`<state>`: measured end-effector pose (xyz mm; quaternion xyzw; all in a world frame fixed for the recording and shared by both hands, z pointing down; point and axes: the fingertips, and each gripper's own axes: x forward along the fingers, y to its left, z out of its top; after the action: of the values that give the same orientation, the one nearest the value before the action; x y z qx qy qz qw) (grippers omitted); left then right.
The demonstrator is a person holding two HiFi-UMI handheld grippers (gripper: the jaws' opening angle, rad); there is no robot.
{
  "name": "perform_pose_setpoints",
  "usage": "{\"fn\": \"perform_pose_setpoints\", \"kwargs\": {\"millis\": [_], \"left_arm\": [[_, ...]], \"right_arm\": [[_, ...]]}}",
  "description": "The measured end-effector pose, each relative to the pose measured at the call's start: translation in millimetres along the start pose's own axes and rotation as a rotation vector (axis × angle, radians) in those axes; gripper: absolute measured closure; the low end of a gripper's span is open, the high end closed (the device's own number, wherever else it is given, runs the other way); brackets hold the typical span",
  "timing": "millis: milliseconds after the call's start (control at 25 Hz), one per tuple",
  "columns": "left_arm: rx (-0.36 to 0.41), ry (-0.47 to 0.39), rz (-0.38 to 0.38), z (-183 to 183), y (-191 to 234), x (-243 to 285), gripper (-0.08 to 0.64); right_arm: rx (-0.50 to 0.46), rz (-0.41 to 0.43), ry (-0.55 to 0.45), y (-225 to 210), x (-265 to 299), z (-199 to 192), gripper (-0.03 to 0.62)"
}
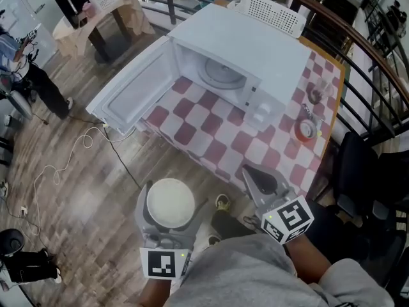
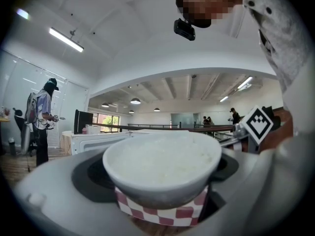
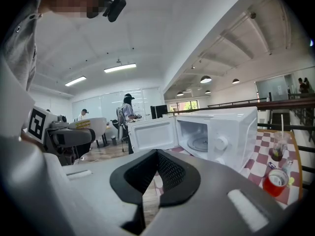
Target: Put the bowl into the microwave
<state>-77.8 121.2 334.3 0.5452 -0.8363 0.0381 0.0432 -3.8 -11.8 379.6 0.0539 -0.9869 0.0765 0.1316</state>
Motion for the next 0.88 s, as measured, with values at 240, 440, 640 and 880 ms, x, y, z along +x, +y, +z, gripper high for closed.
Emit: {"fn": "perform_pose_setpoints", "kwargs": {"millis": [240,440,640,880], "left_arm": [[0.015,-0.029,0.006,6,1,16,0.035],[0.006,-0.009,0.0,5,-3,29,0.035],[-0.003,-0.057,-0.017,16,-8,47,0.035],[0.005,-0.024,0.009,12,-6,60,0.035]], "right_arm": [[0.008,-0.009,0.0,-15,2,2,0.594],[0.021,-0.007,-0.002,-26,6,3,0.594],[0.023,0.012,-0.009,-36,14,2,0.594],[0.023,0.016,-0.02,-54,20,8,0.594]]}}
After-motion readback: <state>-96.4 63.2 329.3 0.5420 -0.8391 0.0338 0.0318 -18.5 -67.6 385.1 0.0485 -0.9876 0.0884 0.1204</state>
